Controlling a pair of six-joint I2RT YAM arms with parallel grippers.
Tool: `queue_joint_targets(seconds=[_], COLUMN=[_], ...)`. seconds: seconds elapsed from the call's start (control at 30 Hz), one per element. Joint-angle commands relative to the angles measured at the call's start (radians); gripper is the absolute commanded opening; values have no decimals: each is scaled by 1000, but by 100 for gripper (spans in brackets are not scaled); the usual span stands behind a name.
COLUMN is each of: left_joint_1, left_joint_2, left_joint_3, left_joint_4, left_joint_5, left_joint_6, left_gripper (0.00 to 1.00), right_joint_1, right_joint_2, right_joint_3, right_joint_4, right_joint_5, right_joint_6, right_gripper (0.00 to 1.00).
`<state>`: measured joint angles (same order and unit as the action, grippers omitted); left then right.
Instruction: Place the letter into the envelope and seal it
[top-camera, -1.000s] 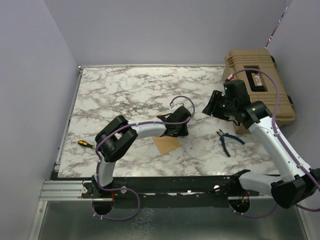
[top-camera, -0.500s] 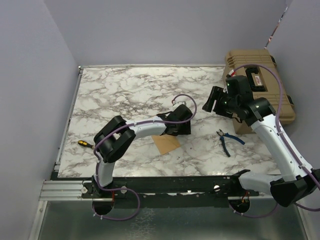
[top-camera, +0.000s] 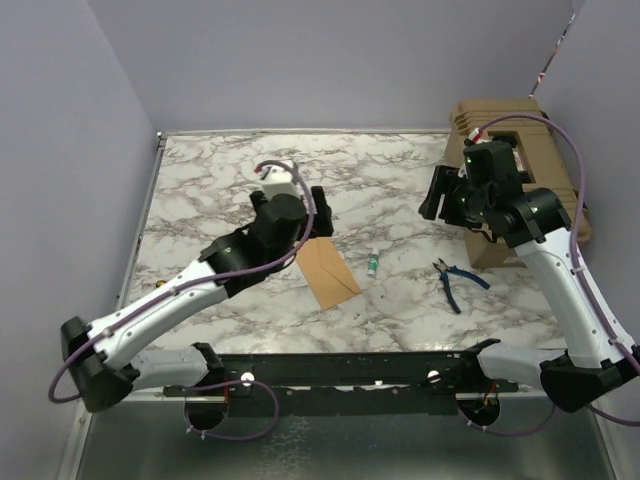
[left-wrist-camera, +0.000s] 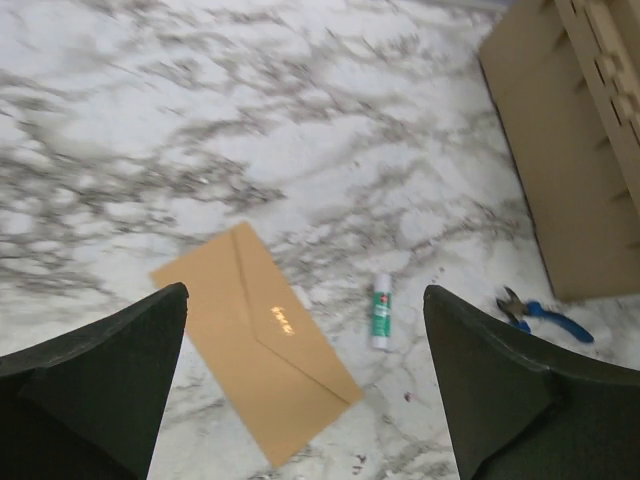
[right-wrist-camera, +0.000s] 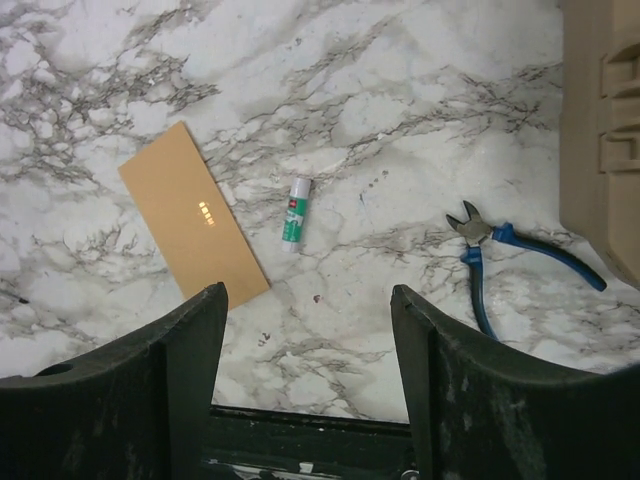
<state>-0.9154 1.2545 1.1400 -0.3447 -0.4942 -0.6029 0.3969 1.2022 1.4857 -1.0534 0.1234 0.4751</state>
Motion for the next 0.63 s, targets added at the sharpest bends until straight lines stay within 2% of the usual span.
queue_joint_targets(seconds=[0.0,0.13,0.23,0.43,0.6], left_joint_1=[10,9,10,9,9], left_joint_2=[-238,-440,-534,-603,-616], left_joint_3=[-26,-21,-10,27,40], left_joint_4=[-145,-160,-199,-291,-304], left_joint_5=[-330,-391,-404,-432,-413], left_joint_6=[118,139,127,104,91], left_gripper=[99,99,99,99,99], right_joint_1=[-4,-5,-5,-4,-4], right_joint_2=[-39,-67,-79,-81,-63], right_joint_3=[67,146,191,244,243], right_joint_4=[-67,-75,-72,-90,-101], right_joint_5=[81,113,104,106,108], right_joint_6=[-34,-17,-15,-15,4], right_gripper=[69,68,67,66,66])
